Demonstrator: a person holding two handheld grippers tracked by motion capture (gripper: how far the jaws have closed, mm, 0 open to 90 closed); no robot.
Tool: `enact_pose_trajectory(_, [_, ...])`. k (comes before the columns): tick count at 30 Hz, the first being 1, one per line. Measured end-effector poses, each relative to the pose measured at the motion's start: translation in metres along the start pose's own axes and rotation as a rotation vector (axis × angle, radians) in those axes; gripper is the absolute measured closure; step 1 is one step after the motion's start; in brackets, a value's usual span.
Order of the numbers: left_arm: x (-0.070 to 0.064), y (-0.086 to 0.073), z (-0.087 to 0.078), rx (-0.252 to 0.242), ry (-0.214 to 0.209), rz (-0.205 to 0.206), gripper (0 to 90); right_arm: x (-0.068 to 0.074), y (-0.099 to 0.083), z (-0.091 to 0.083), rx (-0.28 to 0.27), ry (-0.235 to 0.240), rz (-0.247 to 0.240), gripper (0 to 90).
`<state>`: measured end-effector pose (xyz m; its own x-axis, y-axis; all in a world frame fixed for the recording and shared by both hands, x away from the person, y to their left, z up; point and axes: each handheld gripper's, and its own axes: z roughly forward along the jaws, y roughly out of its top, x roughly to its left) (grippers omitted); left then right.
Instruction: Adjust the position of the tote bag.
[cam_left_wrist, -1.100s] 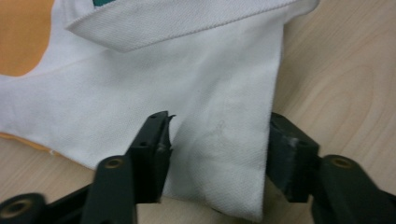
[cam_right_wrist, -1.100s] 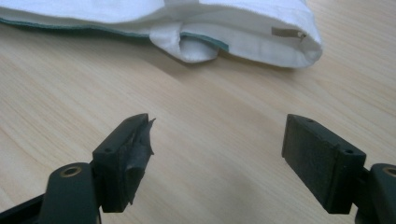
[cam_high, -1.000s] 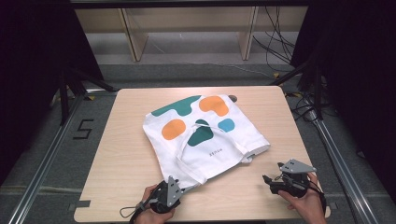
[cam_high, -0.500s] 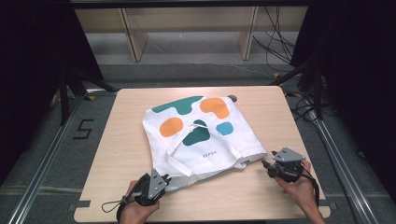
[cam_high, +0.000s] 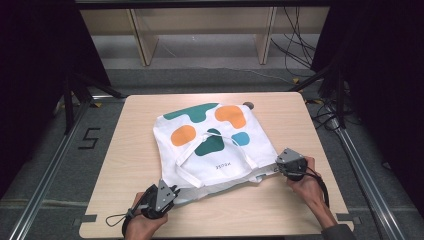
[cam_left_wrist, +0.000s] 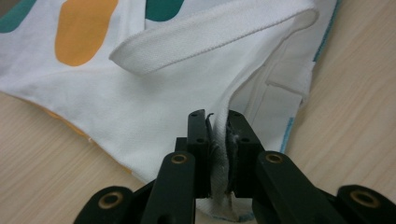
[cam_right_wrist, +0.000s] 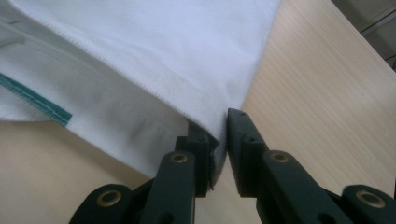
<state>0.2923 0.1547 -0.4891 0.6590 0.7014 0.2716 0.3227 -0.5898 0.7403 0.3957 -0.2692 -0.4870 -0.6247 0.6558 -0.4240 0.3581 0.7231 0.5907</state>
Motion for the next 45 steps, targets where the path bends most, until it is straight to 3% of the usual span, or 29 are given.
enact_pose_trajectory(1, [0.002,-0.002,0.0,-0.009,-0.004,-0.029,81.6,0.003,-0.002,-0.006,-0.004,0.013,-0.004,80.6])
enact_pose_trajectory(5, [0.009,-0.006,0.001,-0.014,-0.005,-0.055,81.1,0.018,-0.014,-0.033,-0.013,0.046,-0.005,80.7])
enact_pose_trajectory(6, [0.01,-0.006,0.0,-0.009,0.005,-0.035,81.0,0.023,-0.017,-0.04,-0.018,0.049,-0.008,80.7])
enact_pose_trajectory(9, [0.012,-0.006,0.0,-0.002,0.001,-0.04,80.4,0.037,-0.028,-0.057,-0.035,0.065,-0.011,80.7])
enact_pose_trajectory(10, [0.012,-0.006,0.0,0.003,0.002,-0.036,80.0,0.043,-0.031,-0.064,-0.039,0.067,0.007,80.7])
enact_pose_trajectory(11, [0.014,-0.006,-0.001,0.004,0.017,-0.008,79.7,0.045,-0.033,-0.067,-0.041,0.07,0.006,80.7])
enact_pose_trajectory(12, [0.011,-0.007,0.001,-0.016,0.024,-0.063,79.3,0.048,-0.034,-0.069,-0.041,0.074,0.006,80.8])
enact_pose_trajectory(13, [0.013,-0.008,0.0,0.012,0.016,-0.034,78.5,0.051,-0.035,-0.071,-0.043,0.076,-0.005,80.8])
enact_pose_trajectory(15, [0.014,-0.01,0.002,0.018,0.014,-0.054,74.3,0.055,-0.036,-0.07,-0.037,0.082,-0.038,80.6])
enact_pose_trajectory(17, [0.016,-0.012,0.003,0.037,0.026,-0.042,64.7,0.057,-0.036,-0.067,-0.033,0.082,-0.008,78.3])
enact_pose_trajectory(18, [0.016,-0.013,0.005,0.052,0.025,-0.054,64.7,0.057,-0.036,-0.067,-0.033,0.082,-0.008,78.3])
enact_pose_trajectory(21, [0.016,-0.014,0.008,0.095,0.045,-0.069,52.6,0.053,-0.038,-0.063,-0.058,0.088,0.038,63.6])
enact_pose_trajectory(23, [0.017,-0.014,0.008,0.104,0.058,-0.08,47.6,0.052,-0.039,-0.06,-0.054,0.093,0.043,62.8])
enact_pose_trajectory(27, [0.017,-0.014,0.011,0.128,0.059,-0.078,44.9,0.053,-0.035,-0.058,-0.061,0.077,0.029,62.0])
enact_pose_trajectory(30, [0.022,-0.015,0.009,0.154,0.113,-0.038,42.5,0.051,-0.033,-0.054,-0.055,0.067,0.023,61.8])
enact_pose_trajectory(33, [0.033,-0.02,0.011,0.132,0.085,-0.099,44.1,0.049,-0.031,-0.049,-0.047,0.079,0.027,60.7])
enact_pose_trajectory(35, [0.033,-0.021,0.015,0.135,0.065,-0.104,49.9,0.051,-0.029,-0.044,-0.033,0.089,0.021,61.2])
enact_pose_trajectory(37, [0.034,-0.019,0.018,0.139,0.048,-0.063,54.2,0.054,-0.027,-0.041,-0.016,0.084,0.004,61.9])
enact_pose_trajectory(39, [0.032,-0.019,0.017,0.142,0.055,-0.102,57.7,0.052,-0.028,-0.04,-0.014,0.083,-0.003,63.1])
enact_pose_trajectory(40, [0.032,-0.019,0.017,0.137,0.06,-0.095,60.6,0.052,-0.028,-0.04,-0.004,0.092,0.019,63.9])
enact_pose_trajectory(45, [0.031,-0.012,0.014,0.14,0.056,-0.018,74.6,0.052,-0.03,-0.04,-0.005,0.098,0.007,72.6])
